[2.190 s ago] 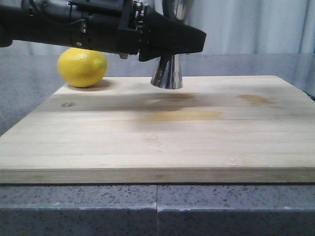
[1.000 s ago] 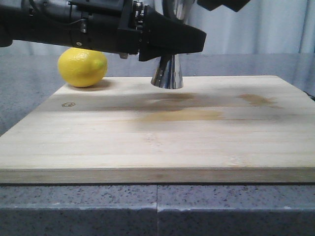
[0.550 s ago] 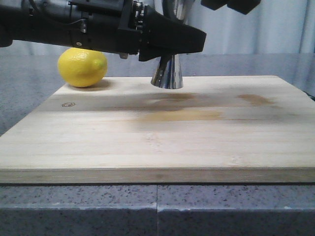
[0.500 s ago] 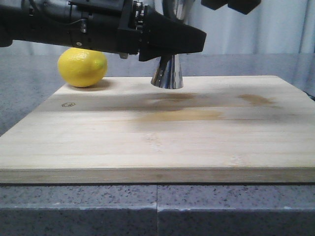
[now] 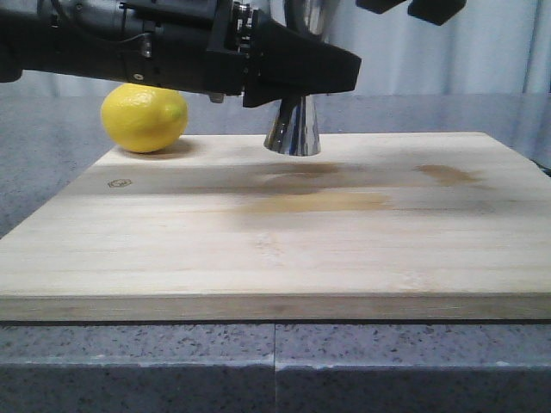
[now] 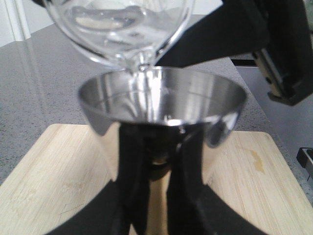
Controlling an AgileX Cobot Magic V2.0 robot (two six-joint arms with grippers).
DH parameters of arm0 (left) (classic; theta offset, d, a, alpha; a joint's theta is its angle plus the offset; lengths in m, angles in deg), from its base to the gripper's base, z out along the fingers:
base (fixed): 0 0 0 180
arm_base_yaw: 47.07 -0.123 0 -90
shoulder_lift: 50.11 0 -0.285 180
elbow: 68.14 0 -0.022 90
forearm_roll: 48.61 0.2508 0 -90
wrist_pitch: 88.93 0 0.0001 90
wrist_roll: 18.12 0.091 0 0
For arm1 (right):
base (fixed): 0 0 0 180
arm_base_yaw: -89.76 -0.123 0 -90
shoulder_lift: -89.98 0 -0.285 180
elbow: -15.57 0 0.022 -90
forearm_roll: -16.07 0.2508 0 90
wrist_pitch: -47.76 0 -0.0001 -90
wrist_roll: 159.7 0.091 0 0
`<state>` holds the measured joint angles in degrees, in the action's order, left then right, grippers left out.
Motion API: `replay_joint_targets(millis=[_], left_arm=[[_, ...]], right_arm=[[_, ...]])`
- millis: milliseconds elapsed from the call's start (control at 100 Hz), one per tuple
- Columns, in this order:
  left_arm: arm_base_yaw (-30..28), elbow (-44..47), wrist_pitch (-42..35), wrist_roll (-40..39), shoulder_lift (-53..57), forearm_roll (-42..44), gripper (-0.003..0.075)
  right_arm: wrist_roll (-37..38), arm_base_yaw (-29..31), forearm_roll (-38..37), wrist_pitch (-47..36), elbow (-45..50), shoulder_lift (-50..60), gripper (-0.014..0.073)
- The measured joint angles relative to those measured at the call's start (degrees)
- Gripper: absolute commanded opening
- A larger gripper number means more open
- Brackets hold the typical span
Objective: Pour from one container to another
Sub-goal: 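Tilt the beaker with the right gripper, pouring liquid into the jigger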
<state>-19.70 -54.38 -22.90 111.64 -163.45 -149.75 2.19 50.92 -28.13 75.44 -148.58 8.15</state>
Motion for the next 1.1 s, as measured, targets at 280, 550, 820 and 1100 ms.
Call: replay_joint_targets(millis=[280, 550, 820, 1100], left_arm=[[0.00, 0.00, 0.00, 0.00, 0.00, 0.00, 0.0102], [0.00, 0.00, 0.00, 0.00, 0.00, 0.00, 0.0102], [0.00, 0.00, 0.00, 0.00, 0.00, 0.00, 0.0102], [0.00, 0.00, 0.00, 0.00, 0.00, 0.00, 0.0102]], right_arm=[[-2.22, 0.00, -0.59, 0.00, 0.00, 0.00, 0.0297], [-2.35, 0.00, -1.65, 0.02, 0.00, 0.00, 0.0297], [-2.48, 0.00, -1.68, 0.02, 0.00, 0.00, 0.0297], [-2.52, 0.00, -1.98, 0.02, 0.00, 0.00, 0.0297]])
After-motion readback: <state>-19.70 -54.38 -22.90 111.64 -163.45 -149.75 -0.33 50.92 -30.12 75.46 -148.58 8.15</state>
